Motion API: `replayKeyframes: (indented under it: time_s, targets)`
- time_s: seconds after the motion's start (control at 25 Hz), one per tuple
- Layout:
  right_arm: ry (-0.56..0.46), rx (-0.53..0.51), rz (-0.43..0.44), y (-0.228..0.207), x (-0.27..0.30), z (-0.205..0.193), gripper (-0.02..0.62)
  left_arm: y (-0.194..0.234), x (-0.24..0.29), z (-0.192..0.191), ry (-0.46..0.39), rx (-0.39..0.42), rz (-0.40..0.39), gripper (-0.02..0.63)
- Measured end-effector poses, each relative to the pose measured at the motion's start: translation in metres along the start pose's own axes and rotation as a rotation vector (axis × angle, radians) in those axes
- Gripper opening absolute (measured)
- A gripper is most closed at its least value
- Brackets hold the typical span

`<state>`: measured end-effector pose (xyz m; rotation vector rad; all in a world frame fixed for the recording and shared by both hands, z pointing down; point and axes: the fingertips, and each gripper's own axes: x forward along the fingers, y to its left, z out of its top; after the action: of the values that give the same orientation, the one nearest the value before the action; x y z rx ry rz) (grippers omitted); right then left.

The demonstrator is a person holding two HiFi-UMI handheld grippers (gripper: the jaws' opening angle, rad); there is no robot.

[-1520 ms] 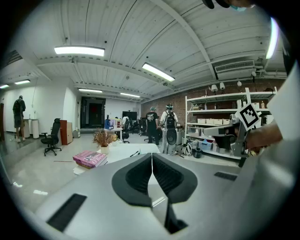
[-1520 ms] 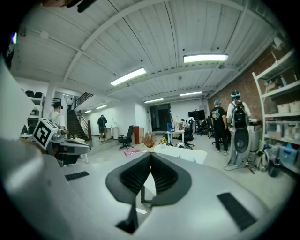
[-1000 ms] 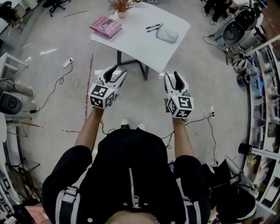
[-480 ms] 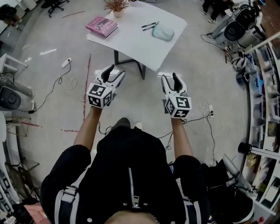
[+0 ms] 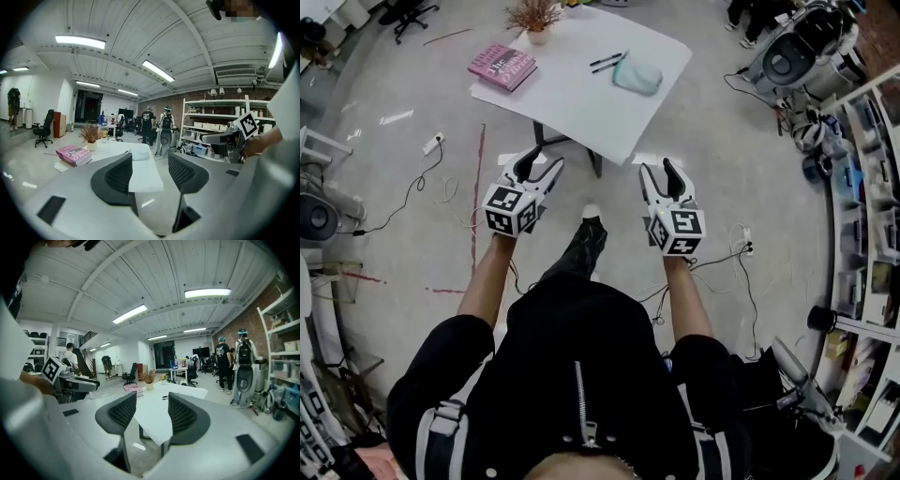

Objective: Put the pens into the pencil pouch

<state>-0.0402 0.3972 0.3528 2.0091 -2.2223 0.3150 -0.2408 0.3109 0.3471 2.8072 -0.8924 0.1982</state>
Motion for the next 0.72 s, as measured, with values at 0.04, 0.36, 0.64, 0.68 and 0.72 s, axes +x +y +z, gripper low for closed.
replayKeyframes:
  time_s: [0.04, 0.36, 0.64, 0.68, 0.72]
  targets:
    - [0.001, -0.002, -0.002, -0.009, 0.006, 0.001, 0.207, 0.002, 0.011, 0.0, -0.001, -0.002, 0.0, 0.244]
    - [0.044, -0.021, 0.024, -0.071, 0.091, 0.011, 0.207, 0.042, 0.11, 0.006, 0.008, -0.022, 0.012, 0.244]
    - [0.093, -0.065, 0.077, -0.103, 0.189, 0.028, 0.205, 0.106, 0.188, 0.016, 0.044, -0.02, 0.035, 0.244]
    - [0.102, -0.071, 0.086, -0.107, 0.2, 0.03, 0.204, 0.114, 0.196, 0.018, 0.048, -0.021, 0.04, 0.244]
    - [0.11, -0.077, 0.093, -0.11, 0.209, 0.032, 0.204, 0.12, 0.202, 0.02, 0.052, -0.023, 0.045, 0.244]
